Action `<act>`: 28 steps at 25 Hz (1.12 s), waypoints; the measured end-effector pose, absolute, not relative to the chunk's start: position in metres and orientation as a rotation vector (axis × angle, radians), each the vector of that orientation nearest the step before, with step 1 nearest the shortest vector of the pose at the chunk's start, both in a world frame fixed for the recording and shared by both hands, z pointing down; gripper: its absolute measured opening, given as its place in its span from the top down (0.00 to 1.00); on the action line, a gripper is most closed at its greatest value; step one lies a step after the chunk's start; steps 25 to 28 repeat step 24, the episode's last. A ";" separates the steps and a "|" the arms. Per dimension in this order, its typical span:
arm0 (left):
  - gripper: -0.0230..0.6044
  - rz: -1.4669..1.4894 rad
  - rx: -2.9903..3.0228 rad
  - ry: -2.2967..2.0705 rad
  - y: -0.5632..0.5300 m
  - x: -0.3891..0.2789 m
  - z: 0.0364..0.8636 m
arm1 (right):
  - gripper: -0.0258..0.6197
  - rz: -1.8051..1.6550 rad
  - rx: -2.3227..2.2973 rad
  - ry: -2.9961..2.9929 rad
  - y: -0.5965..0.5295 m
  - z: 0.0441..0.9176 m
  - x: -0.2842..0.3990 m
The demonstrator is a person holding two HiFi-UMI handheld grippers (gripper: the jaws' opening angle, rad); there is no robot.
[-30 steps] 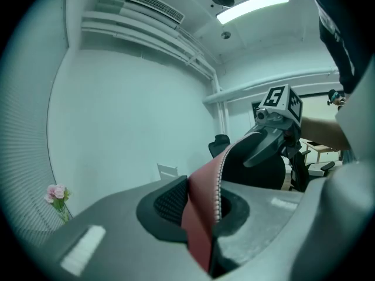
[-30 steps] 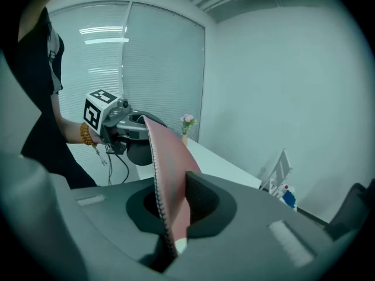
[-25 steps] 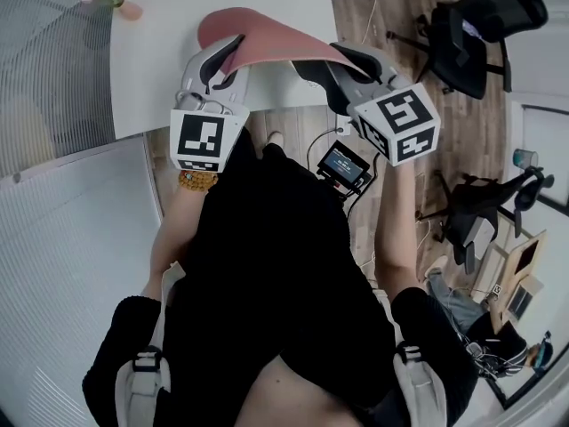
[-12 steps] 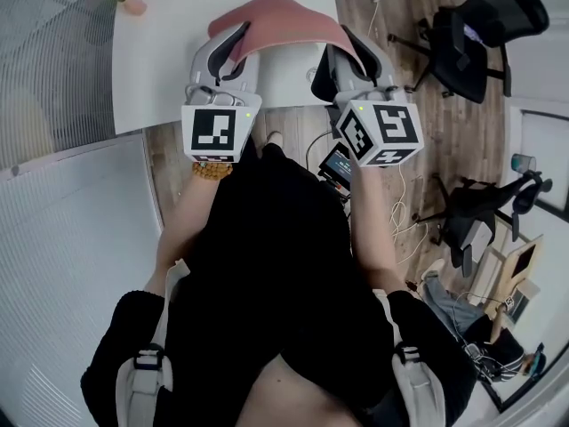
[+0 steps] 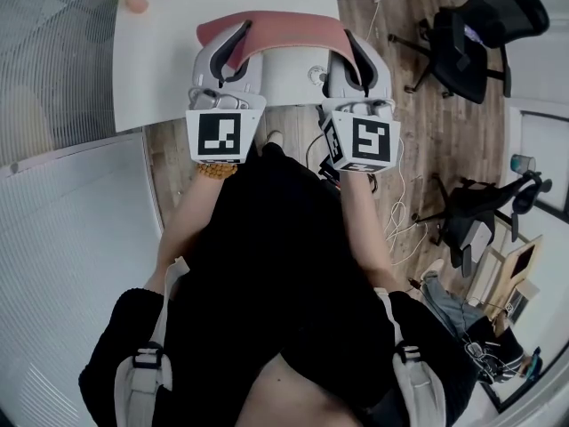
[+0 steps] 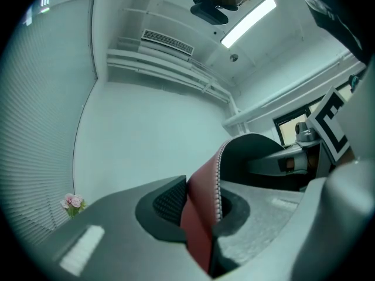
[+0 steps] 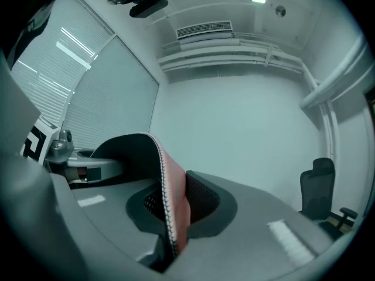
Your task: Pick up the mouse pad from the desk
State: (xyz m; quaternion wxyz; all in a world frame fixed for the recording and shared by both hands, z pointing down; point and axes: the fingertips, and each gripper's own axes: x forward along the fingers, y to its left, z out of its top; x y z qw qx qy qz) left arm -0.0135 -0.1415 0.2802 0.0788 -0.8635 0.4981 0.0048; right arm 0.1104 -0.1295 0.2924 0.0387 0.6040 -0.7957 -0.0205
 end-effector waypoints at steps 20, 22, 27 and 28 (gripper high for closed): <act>0.90 -0.076 -2.573 1.383 -0.139 -0.005 0.290 | 0.89 -0.205 1.682 -2.372 -0.127 0.306 0.119; 0.90 -0.080 -2.572 1.376 -0.141 -0.008 0.293 | 0.89 -0.210 1.674 -2.369 -0.129 0.308 0.116; 0.90 -0.090 -2.567 1.366 -0.143 -0.010 0.297 | 0.89 -0.215 1.666 -2.365 -0.131 0.311 0.113; 0.90 -0.090 -2.567 1.366 -0.143 -0.010 0.297 | 0.89 -0.215 1.666 -2.365 -0.131 0.311 0.113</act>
